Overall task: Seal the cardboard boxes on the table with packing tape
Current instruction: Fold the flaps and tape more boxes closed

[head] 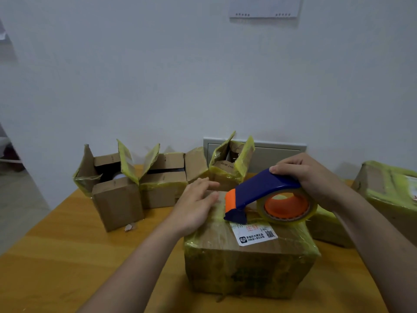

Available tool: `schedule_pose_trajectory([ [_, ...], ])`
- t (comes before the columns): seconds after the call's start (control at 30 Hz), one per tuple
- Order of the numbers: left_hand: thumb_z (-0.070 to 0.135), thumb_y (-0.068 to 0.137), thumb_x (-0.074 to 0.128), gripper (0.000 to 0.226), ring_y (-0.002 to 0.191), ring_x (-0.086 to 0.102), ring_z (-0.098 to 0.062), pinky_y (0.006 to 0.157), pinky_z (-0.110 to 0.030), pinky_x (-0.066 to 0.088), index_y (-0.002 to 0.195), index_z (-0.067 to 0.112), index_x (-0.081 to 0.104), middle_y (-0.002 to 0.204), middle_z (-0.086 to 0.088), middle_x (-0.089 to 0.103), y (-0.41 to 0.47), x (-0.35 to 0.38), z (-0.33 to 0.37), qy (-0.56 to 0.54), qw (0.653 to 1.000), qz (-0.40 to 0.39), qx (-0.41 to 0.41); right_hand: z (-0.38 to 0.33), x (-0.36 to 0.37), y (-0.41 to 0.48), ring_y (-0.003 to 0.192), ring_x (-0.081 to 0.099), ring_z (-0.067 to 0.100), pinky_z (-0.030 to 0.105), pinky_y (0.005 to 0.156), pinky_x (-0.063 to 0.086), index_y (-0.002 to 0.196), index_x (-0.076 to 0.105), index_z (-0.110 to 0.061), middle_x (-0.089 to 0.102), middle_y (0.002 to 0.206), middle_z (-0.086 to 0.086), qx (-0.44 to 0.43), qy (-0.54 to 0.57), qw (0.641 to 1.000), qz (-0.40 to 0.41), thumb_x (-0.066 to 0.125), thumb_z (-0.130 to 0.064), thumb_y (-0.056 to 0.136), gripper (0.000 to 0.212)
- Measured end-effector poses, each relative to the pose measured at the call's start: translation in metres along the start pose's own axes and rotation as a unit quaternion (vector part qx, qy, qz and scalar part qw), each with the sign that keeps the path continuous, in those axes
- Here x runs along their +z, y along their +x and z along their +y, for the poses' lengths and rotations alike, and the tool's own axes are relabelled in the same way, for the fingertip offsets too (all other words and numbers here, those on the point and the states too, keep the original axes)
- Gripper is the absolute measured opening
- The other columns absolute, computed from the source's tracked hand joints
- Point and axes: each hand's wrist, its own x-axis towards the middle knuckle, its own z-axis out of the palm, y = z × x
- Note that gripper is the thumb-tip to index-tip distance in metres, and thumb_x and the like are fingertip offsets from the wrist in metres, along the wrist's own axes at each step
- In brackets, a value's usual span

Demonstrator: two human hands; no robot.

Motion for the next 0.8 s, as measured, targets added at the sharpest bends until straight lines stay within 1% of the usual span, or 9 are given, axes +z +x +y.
schedule_pose_trajectory([
  [0.1,0.038,0.107,0.049,0.036,0.156,0.012,-0.012,0.125,-0.045,0.017,0.143,0.04,0.053,0.165,0.008,0.028,-0.001,-0.001,-0.008,0.047,0.999,0.001,-0.009,-0.002,0.003,-0.002,0.061,0.065,0.019,0.036,0.067,0.049,0.075,0.078,-0.014,0.072,0.071,0.012,0.007,0.0,1.0,0.012,0.065,-0.043,0.081,0.032],
  [0.17,0.048,0.107,0.043,0.033,0.149,0.026,-0.023,0.121,-0.047,0.027,0.138,0.047,0.054,0.153,0.002,0.038,0.001,-0.004,-0.009,0.052,0.998,-0.006,-0.027,-0.002,0.006,-0.002,0.062,0.064,0.02,0.038,0.068,0.049,0.074,0.078,-0.015,0.072,0.07,0.013,0.012,0.003,1.0,0.021,0.064,-0.045,0.08,0.034],
  [0.23,0.055,0.106,0.039,0.035,0.132,0.045,-0.024,0.112,-0.042,0.038,0.138,0.048,0.054,0.134,0.001,0.043,0.002,-0.008,-0.007,0.057,0.997,-0.026,-0.042,-0.003,0.009,-0.003,0.064,0.064,0.022,0.041,0.07,0.05,0.075,0.079,-0.014,0.072,0.071,0.014,0.011,0.001,0.999,0.032,0.067,-0.04,0.087,0.031],
  [0.37,0.056,0.105,0.041,0.04,0.126,0.048,-0.022,0.113,-0.046,0.041,0.144,0.046,0.049,0.13,-0.001,0.045,0.002,-0.029,-0.012,0.126,0.989,-0.057,-0.044,-0.01,0.025,0.0,0.064,0.064,0.023,0.038,0.069,0.05,0.077,0.078,-0.008,0.072,0.072,0.017,0.015,-0.003,0.999,0.037,0.063,-0.03,0.096,0.032],
  [0.47,0.054,0.106,0.042,0.039,0.124,0.047,-0.022,0.111,-0.046,0.041,0.144,0.048,0.049,0.125,0.001,0.047,-0.001,-0.05,-0.023,0.15,0.986,-0.062,-0.044,-0.021,0.046,0.004,0.068,0.052,0.03,0.041,0.069,0.042,0.072,0.059,0.004,0.059,0.073,0.025,0.014,-0.011,0.999,0.029,0.059,-0.043,0.087,0.049],
  [0.57,0.055,0.106,0.04,0.038,0.121,0.047,-0.02,0.11,-0.043,0.04,0.143,0.05,0.05,0.123,0.001,0.045,-0.005,-0.065,-0.032,0.146,0.986,-0.062,-0.047,-0.033,0.06,0.012,0.07,0.035,0.026,0.042,0.069,0.031,0.064,0.041,-0.014,0.038,0.071,0.012,0.0,-0.007,1.0,0.016,0.051,-0.041,0.074,0.03],
  [0.63,0.064,0.101,0.039,0.04,0.123,0.046,-0.022,0.111,-0.045,0.039,0.139,0.056,0.049,0.126,0.001,0.045,-0.007,-0.068,-0.037,0.141,0.987,-0.06,-0.053,-0.035,0.06,0.015,0.07,0.039,0.025,0.041,0.072,0.033,0.065,0.047,-0.012,0.042,0.071,0.01,0.011,0.017,1.0,-0.005,0.056,-0.038,0.074,0.029],
  [0.7,0.076,0.094,0.036,0.046,0.126,0.046,-0.025,0.112,-0.049,0.039,0.135,0.06,0.048,0.129,0.0,0.046,-0.005,-0.067,-0.039,0.142,0.986,-0.059,-0.064,-0.028,0.053,0.015,0.069,0.056,0.019,0.036,0.072,0.044,0.075,0.067,-0.003,0.061,0.072,0.009,0.024,0.061,0.997,-0.034,0.065,-0.035,0.082,0.033],
  [0.8,0.084,0.09,0.033,0.05,0.126,0.046,-0.027,0.111,-0.052,0.039,0.133,0.062,0.047,0.13,-0.002,0.047,0.001,-0.063,-0.039,0.151,0.983,-0.063,-0.079,-0.016,0.047,0.007,0.074,0.07,0.019,0.031,0.064,0.055,0.095,0.08,-0.01,0.076,0.086,0.01,0.039,0.106,0.993,-0.036,0.061,-0.033,0.095,0.029],
])
